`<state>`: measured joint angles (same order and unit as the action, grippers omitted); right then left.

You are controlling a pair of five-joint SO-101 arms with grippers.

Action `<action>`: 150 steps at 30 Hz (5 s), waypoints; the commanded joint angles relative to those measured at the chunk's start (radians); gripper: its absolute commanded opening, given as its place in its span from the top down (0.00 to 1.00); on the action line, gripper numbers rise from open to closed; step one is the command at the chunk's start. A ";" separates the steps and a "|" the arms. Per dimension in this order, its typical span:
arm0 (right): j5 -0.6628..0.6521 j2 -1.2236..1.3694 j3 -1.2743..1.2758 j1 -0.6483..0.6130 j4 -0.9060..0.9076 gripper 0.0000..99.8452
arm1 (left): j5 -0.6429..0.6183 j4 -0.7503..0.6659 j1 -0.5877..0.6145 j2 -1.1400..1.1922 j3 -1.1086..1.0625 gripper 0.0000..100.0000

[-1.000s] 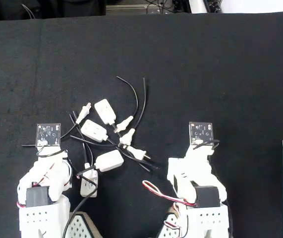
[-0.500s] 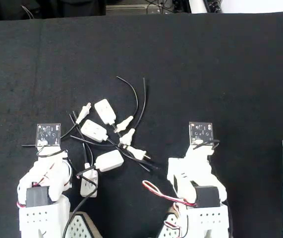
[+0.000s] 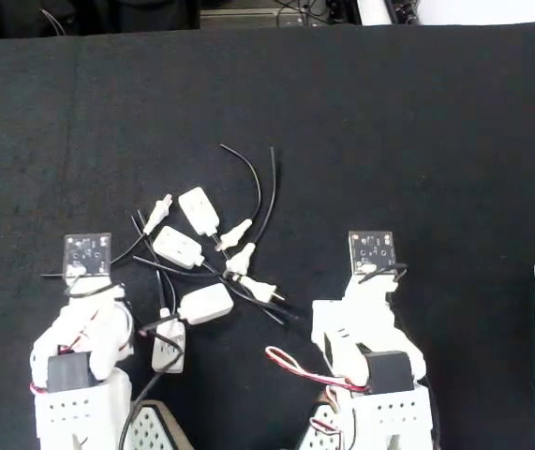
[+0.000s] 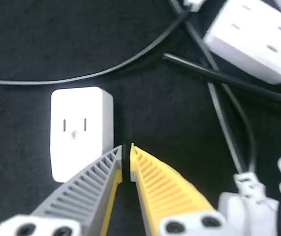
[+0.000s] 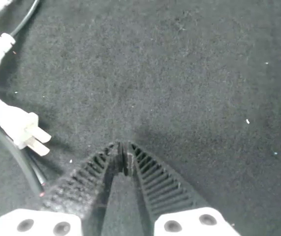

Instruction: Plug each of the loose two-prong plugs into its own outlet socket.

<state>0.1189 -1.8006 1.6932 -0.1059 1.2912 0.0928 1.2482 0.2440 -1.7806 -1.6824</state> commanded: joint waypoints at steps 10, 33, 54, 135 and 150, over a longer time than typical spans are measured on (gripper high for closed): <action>-0.238 -0.084 -0.156 0.071 -0.060 0.99 | 0.003 -0.032 0.120 -0.006 0.165 0.95; -0.511 0.622 -0.700 -0.153 -0.084 0.99 | 0.146 -0.018 0.130 -0.005 0.107 0.95; -0.503 1.468 -1.015 -0.388 -0.074 0.82 | 0.224 -0.025 0.122 -0.005 0.070 0.95; -0.617 1.712 -1.302 0.012 0.123 0.99 | 0.226 -0.046 0.122 -0.005 0.044 0.95; -0.609 2.087 -1.409 0.011 0.064 0.92 | 0.226 -0.046 0.122 -0.005 0.044 0.95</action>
<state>-0.4902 0.2816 0.3475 -0.1120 1.3265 0.3076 1.2236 0.3483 -1.7898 -1.6456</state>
